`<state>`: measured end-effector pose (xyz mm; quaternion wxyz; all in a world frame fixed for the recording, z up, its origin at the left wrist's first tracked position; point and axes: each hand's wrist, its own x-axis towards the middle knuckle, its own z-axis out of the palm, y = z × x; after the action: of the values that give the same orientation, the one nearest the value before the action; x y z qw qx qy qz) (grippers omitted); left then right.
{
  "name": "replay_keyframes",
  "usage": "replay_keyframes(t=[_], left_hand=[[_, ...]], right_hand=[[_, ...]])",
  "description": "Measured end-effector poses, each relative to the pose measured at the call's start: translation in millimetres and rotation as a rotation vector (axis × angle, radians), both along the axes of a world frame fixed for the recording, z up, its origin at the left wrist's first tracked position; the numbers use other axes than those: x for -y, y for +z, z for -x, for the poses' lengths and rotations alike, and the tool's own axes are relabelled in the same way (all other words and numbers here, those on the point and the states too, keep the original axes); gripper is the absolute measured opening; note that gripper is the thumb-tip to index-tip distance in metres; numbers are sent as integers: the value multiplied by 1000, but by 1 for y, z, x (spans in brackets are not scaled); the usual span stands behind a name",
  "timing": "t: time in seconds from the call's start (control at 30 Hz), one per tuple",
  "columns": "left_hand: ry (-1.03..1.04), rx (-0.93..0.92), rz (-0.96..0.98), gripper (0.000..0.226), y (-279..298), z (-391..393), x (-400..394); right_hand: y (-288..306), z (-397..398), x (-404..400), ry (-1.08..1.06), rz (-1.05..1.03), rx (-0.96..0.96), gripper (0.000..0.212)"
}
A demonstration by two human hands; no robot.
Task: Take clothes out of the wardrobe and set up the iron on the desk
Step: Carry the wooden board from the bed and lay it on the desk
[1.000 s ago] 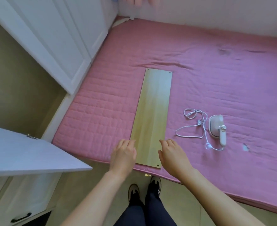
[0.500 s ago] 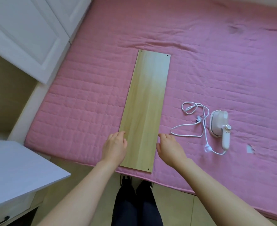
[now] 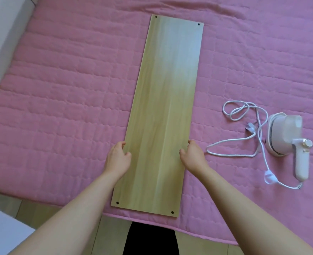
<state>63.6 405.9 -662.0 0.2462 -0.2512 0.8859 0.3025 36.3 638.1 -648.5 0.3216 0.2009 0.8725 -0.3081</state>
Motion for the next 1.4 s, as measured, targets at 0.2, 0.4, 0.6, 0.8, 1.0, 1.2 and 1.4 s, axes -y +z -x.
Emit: replay_keyframes(t=[0.2, 0.4, 0.6, 0.8, 1.0, 1.2, 1.4], left_hand=[[114, 0, 15, 43, -35, 16, 1], [133, 48, -81, 50, -51, 26, 7], [144, 61, 56, 43, -53, 18, 0], [94, 74, 119, 37, -50, -26, 12], [91, 151, 149, 31, -43, -80, 32], [-9, 288, 326, 32, -34, -110, 53], [8, 83, 107, 22, -40, -53, 54]], right_hand=[[-35, 13, 4, -138, -9, 5, 25], [-34, 13, 7, -197, 58, 16, 12], [-43, -1, 12, -232, 15, 68, 38], [-41, -49, 18, -241, 33, 124, 41], [-37, -116, 37, -237, 60, 202, 38], [-38, -152, 37, -245, 163, 364, 27], [-50, -90, 15, -333, 234, 307, 16]])
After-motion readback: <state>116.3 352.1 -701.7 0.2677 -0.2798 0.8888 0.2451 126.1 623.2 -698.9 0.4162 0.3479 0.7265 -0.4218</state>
